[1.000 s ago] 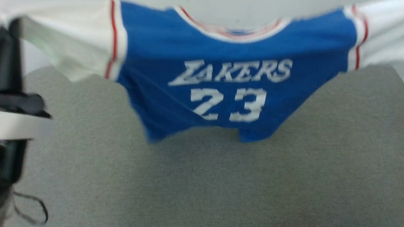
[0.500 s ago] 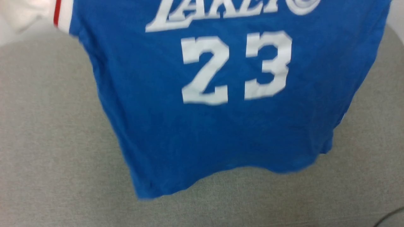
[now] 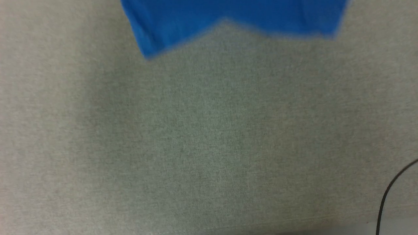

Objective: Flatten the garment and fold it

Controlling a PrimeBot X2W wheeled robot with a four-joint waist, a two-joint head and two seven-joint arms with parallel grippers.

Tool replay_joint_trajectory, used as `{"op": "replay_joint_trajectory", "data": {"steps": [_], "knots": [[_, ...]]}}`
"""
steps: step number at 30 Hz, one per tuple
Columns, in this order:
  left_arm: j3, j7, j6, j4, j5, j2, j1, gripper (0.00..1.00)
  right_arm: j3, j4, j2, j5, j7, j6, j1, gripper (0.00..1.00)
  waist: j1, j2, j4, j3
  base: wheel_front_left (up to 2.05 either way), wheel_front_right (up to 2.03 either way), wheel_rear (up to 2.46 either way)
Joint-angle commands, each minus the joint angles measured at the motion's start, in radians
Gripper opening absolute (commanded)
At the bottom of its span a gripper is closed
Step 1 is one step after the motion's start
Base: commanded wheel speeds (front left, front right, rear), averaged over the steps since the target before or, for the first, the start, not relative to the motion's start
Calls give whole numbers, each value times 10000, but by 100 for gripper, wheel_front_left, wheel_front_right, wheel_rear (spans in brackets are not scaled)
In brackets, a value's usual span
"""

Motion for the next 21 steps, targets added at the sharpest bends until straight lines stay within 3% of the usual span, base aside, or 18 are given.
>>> {"op": "replay_joint_trajectory", "data": {"steps": [1, 8, 11, 16, 21], "knots": [[-25, -532, -72, 533, 251, -282, -777, 0, -95, 549, 141, -226, -354, -23, -697, 0, -5, 0, 23, 1178, 0, 0, 0], [50, -2958, -134, 2427, 742, -1258, -2907, 0, -1089, 2347, 838, -982, -1955, -23, -2300, 0, -5, 0, 268, 1791, 0, 0, 0], [-157, -3337, -347, 3089, 852, -1563, -3101, 0, -1095, 2989, 1110, -1161, -2355, -23, -2291, 0, -5, 0, 363, 1894, 0, 0, 0], [-421, -3617, -722, 3933, 879, -1789, -2586, 0, -1019, 3916, 1372, -1117, -2897, -23, -1704, 0, -5, 0, 469, 1876, 0, 0, 0], [-641, -3785, -938, 4229, 850, -1942, -941, 0, -730, 4650, 1590, -846, -3427, -23, -529, 0, -5, 0, 575, 1410, 0, 0, 0]]}}
